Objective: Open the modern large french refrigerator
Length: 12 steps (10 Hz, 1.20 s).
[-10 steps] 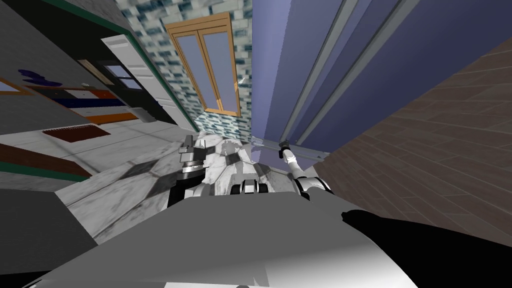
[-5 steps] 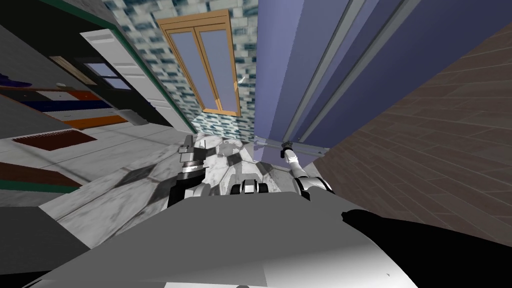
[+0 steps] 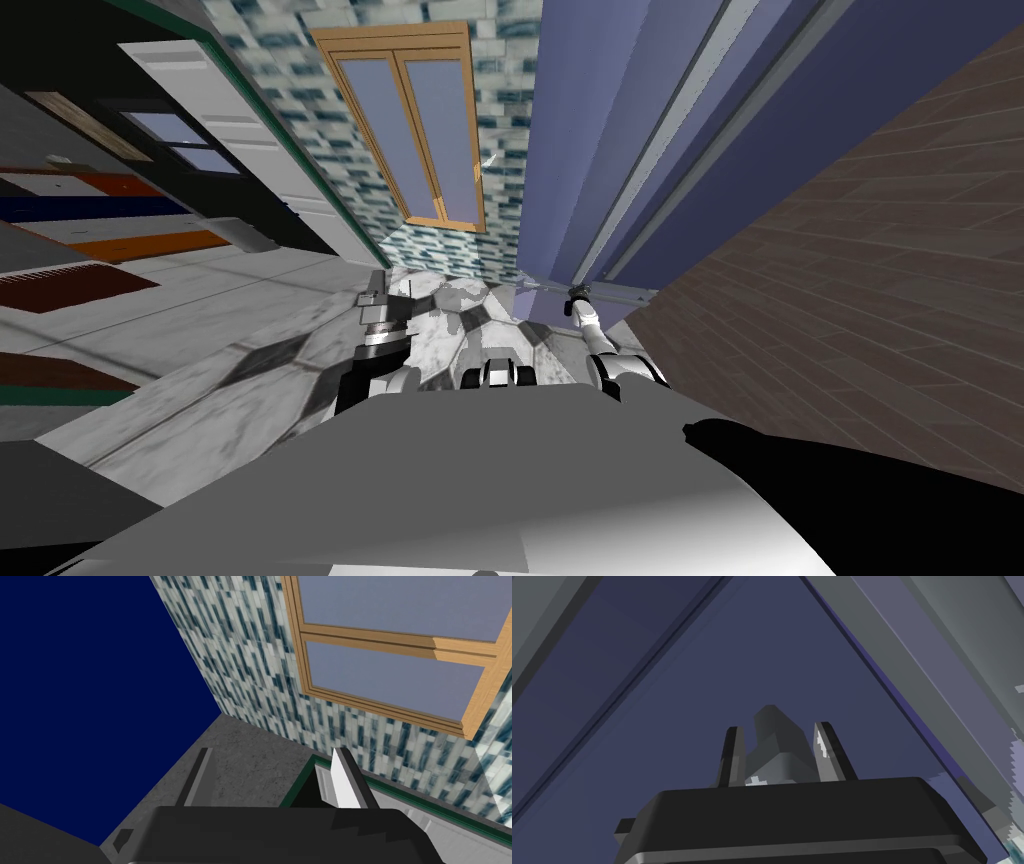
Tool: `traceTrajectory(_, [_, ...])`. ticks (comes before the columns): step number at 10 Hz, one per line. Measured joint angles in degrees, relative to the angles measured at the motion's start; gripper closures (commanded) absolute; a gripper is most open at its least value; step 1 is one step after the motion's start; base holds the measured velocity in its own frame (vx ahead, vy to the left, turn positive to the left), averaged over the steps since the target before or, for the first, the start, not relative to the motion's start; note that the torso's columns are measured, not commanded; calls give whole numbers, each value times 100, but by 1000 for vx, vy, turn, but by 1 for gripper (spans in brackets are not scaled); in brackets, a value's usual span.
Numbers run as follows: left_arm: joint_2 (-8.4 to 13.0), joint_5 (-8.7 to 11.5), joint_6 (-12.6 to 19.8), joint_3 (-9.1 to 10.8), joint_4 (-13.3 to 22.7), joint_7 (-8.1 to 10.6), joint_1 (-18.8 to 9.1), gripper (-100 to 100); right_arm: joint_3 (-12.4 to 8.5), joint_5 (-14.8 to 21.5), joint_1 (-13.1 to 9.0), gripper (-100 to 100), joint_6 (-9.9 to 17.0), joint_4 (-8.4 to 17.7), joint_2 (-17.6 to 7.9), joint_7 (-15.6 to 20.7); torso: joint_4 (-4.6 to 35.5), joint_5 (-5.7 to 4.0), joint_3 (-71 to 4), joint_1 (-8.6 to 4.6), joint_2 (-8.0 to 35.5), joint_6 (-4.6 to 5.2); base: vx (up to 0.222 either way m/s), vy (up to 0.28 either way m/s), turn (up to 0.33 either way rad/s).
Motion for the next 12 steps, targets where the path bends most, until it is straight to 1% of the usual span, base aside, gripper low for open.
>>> traceTrajectory(1, [-1,0,0,-1,0,0,1,0,-31,61,-105,100,71,136,-34,-99,-10,8,-2,57,0,33,-27,249,-103])
traceTrajectory(2, [-2,0,0,-1,0,0,1,0,-48,124,-139,100,159,188,-68,-188,-20,7,10,81,21,33,-34,129,-39])
traceTrajectory(3, [-1,0,0,-1,0,0,0,0,-51,139,-135,100,197,229,-72,-229,-11,1,14,41,25,20,-19,32,8])
traceTrajectory(4, [0,0,0,0,0,0,0,0,-93,65,-81,100,188,164,-37,-134,-4,-1,9,14,16,17,-10,97,-40])
traceTrajectory(5, [0,0,0,0,0,0,1,0,-127,56,-101,100,202,180,-46,-91,-10,3,7,43,14,36,-2,59,-28])
traceTrajectory(6, [0,0,0,0,0,0,1,0,-133,56,-90,100,211,198,-44,-91,-20,-5,7,35,15,38,-6,130,-51])
traceTrajectory(7, [-1,0,0,-1,0,0,1,0,-225,-36,-40,100,237,118,-11,43,-28,-7,9,56,20,49,14,255,-113])
traceTrajectory(8, [-2,0,0,-1,0,0,1,0,-320,-89,-57,100,316,121,4,175,-29,0,9,81,19,52,30,216,-74])
traceTrajectory(10, [-1,0,0,-1,0,0,1,0,-345,29,-101,100,472,315,-36,23,-20,-1,3,44,8,22,6,226,-69])
traceTrajectory(11, [-2,0,0,-1,0,0,1,0,-484,-85,-90,100,542,237,-7,193,-17,4,8,62,17,27,16,273,-102])
traceTrajectory(12, [-2,0,0,-2,-1,0,1,0,-543,-59,-137,100,644,317,-19,231,-15,9,8,67,16,29,52,282,-116])
